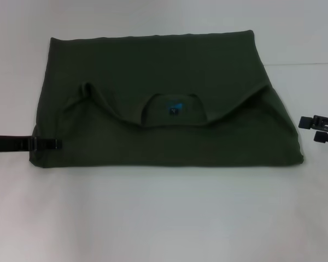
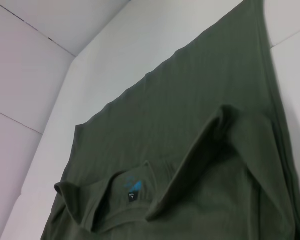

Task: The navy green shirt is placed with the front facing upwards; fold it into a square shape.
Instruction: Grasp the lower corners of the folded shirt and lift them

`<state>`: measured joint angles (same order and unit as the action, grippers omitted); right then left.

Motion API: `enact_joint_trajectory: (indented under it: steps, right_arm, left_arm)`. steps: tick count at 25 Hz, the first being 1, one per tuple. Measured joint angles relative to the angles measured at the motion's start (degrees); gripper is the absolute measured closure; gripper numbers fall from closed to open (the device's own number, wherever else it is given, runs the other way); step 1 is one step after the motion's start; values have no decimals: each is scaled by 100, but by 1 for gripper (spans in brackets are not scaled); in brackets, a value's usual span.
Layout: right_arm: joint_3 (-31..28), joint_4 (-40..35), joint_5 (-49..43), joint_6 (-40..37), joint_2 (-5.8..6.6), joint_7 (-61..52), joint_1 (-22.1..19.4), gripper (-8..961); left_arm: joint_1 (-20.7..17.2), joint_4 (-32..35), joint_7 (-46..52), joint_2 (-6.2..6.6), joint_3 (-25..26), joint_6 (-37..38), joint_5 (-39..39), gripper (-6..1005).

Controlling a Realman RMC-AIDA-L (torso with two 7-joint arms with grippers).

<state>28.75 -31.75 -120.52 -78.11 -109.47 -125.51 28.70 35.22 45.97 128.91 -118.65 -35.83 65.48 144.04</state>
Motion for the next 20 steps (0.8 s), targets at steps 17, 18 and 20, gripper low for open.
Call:
enact_joint_trajectory:
  steps: [17,18,20]
  right_arm:
    - [85,-16,-7,1,-13,9,28,7]
    - [88,-16,-7,5,-13,9,29,7]
    - [89,-16,-7,16,-13,9,30,6]
  left_arm:
    - [78,-165,103,-9,-186,-31,318,235]
    - [81,-164,124,-9,-187,-28,330,235]
    - [81,-161,132,-9,-188,-18,341,234]
